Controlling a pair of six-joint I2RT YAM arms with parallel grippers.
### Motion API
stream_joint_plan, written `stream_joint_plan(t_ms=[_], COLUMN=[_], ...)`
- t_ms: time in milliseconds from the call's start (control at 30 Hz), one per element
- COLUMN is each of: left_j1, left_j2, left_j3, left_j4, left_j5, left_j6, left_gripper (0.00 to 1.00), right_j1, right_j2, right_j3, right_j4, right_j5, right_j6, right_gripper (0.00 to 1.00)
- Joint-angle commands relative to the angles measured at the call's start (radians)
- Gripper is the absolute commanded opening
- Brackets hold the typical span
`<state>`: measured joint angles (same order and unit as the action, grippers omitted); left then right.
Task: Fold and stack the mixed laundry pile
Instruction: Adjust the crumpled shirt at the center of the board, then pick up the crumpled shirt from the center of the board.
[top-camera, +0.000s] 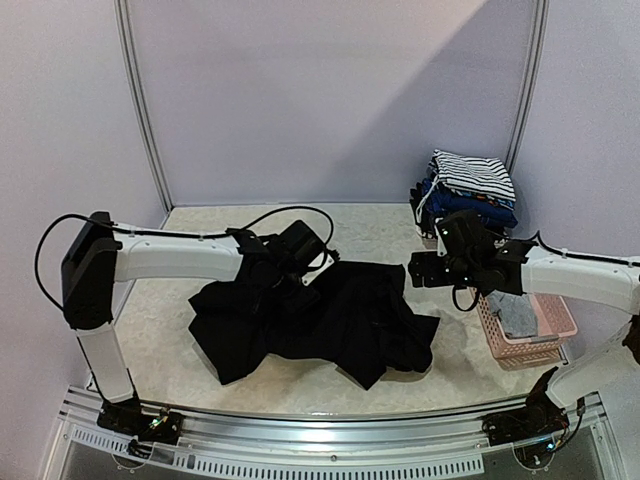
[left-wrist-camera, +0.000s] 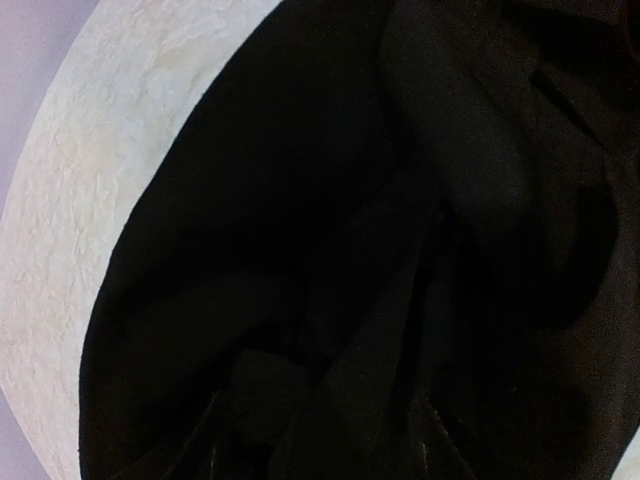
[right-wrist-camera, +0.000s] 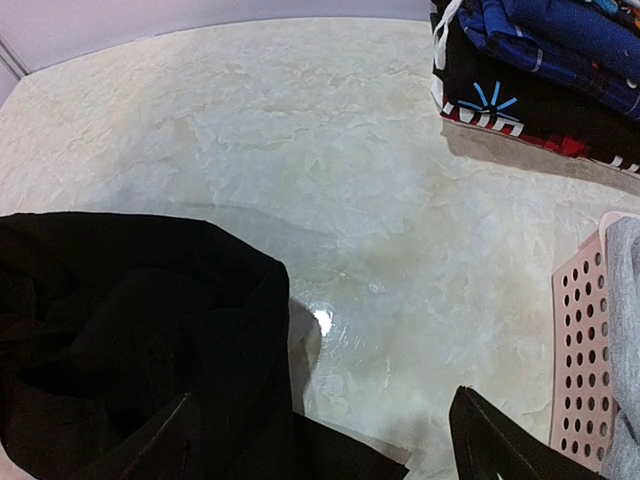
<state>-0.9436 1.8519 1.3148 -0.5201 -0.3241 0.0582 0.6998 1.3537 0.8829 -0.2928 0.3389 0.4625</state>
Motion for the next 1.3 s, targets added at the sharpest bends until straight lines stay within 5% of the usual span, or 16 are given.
stream_joint_plan(t_ms=[0, 167, 367, 833, 1267], left_j1=[-0.006, 0.015, 0.022, 0.068, 0.199], left_j2=[0.068, 0.116, 0.104, -0.209, -0.557], left_j3=[0.049, 0.072, 0.075, 0.092, -0.146], left_j4=[-0.041, -0.05, -0.007, 0.035, 0.16], left_j5=[-0.014, -0.037, -0.097, -0.092, -0.142], left_j6=[0.055, 0.06, 0.058, -0.124, -0.231], left_gripper=[0.61, 0.48, 0.0, 0.0, 0.0], right_j1=[-0.001, -0.002, 0.0, 0.038, 0.104], right_j2=[-0.021, -0.024, -0.049, -0.168, 0.061], right_j3=[-0.012, -0.015, -0.039, -0.164, -0.076], right_j4=[-0.013, -0.011, 0.055, 0.31, 0.311], right_j5=[0.011, -0.003, -0.126, -0.558, -0.438], right_j6=[0.001, -0.003, -0.037, -0.073, -0.033], right_gripper=[0.87, 0.87, 0.86, 0.83, 0.78])
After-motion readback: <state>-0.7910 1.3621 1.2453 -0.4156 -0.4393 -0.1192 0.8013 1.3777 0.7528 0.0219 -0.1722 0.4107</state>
